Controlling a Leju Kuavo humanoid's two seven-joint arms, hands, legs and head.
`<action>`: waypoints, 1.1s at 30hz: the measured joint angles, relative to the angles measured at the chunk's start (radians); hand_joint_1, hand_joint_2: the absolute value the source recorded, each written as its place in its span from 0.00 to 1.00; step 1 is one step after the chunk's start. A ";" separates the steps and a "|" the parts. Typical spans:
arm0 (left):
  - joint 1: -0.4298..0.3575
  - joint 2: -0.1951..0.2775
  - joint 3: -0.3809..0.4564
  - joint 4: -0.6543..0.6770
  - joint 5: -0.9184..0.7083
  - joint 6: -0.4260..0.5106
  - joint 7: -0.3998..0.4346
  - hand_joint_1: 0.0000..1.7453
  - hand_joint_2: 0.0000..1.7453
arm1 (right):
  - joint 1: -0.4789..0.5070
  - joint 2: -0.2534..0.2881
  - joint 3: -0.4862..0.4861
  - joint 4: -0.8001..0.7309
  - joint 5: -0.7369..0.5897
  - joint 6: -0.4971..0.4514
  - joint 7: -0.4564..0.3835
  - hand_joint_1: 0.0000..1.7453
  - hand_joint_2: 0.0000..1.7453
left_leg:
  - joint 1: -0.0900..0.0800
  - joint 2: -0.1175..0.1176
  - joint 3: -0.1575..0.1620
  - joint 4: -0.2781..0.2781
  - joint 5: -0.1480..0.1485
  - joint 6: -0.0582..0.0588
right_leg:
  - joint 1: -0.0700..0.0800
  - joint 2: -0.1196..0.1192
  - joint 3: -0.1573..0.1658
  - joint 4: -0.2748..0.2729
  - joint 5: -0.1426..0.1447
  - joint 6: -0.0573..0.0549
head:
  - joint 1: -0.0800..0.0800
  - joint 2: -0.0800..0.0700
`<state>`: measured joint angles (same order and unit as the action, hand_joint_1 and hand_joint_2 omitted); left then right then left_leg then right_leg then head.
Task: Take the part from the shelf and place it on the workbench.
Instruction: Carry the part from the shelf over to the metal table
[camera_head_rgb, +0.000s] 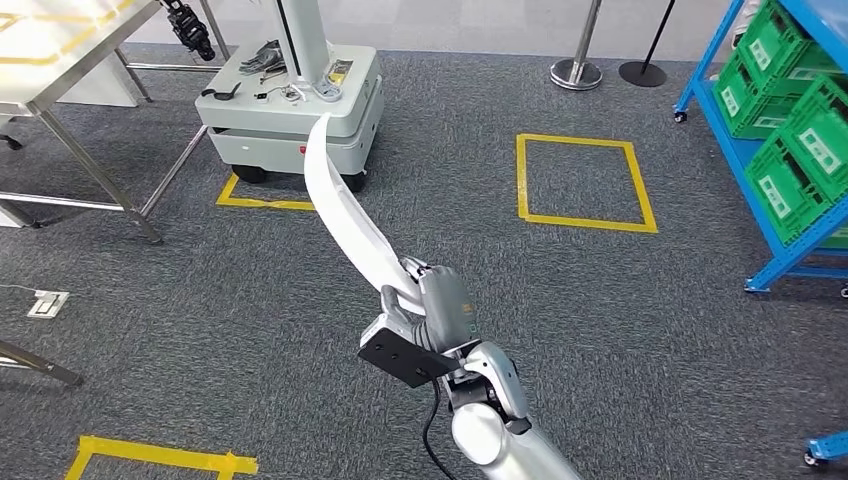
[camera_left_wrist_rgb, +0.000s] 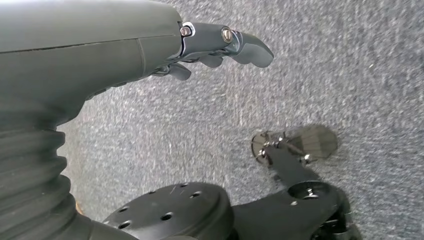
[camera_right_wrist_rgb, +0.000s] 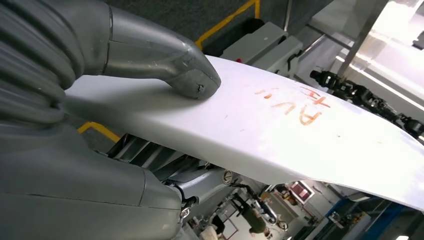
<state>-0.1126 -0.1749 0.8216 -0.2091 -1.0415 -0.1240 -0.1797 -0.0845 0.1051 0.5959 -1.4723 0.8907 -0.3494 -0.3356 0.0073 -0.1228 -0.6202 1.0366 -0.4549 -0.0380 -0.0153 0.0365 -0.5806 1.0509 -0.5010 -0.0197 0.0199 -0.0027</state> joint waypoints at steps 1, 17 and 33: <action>0.001 0.001 0.000 0.000 0.000 0.000 0.000 0.00 1.00 | 0.000 0.001 0.000 0.000 0.000 0.000 0.000 1.00 1.00 | -0.001 0.026 -0.011 0.022 -0.014 -0.004 | 0.000 -0.011 0.003 -0.004 0.003 -0.007 | -0.002 0.000; 0.002 0.006 0.000 0.000 0.000 0.000 -0.012 0.00 1.00 | 0.009 0.000 0.000 0.006 -0.013 -0.008 -0.018 1.00 1.00 | -0.012 0.135 0.033 -0.022 0.002 0.044 | 0.007 -0.105 0.000 0.046 -0.049 0.027 | -0.004 0.000; -0.001 0.000 0.000 0.000 -0.001 0.000 0.000 0.00 1.00 | 0.016 -0.006 0.000 0.017 -0.010 -0.017 -0.011 1.00 1.00 | -0.004 0.049 -0.035 0.069 -0.038 -0.003 | -0.002 -0.024 0.012 -0.024 0.013 -0.008 | -0.011 0.000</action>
<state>-0.1139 -0.1744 0.8217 -0.2087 -1.0429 -0.1240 -0.1796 -0.0689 0.0994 0.5955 -1.4552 0.8805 -0.3660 -0.3470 0.0037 -0.0741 -0.6552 1.1052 -0.4925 -0.0408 -0.0174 0.0121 -0.5690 1.0272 -0.4881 -0.0274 0.0090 -0.0027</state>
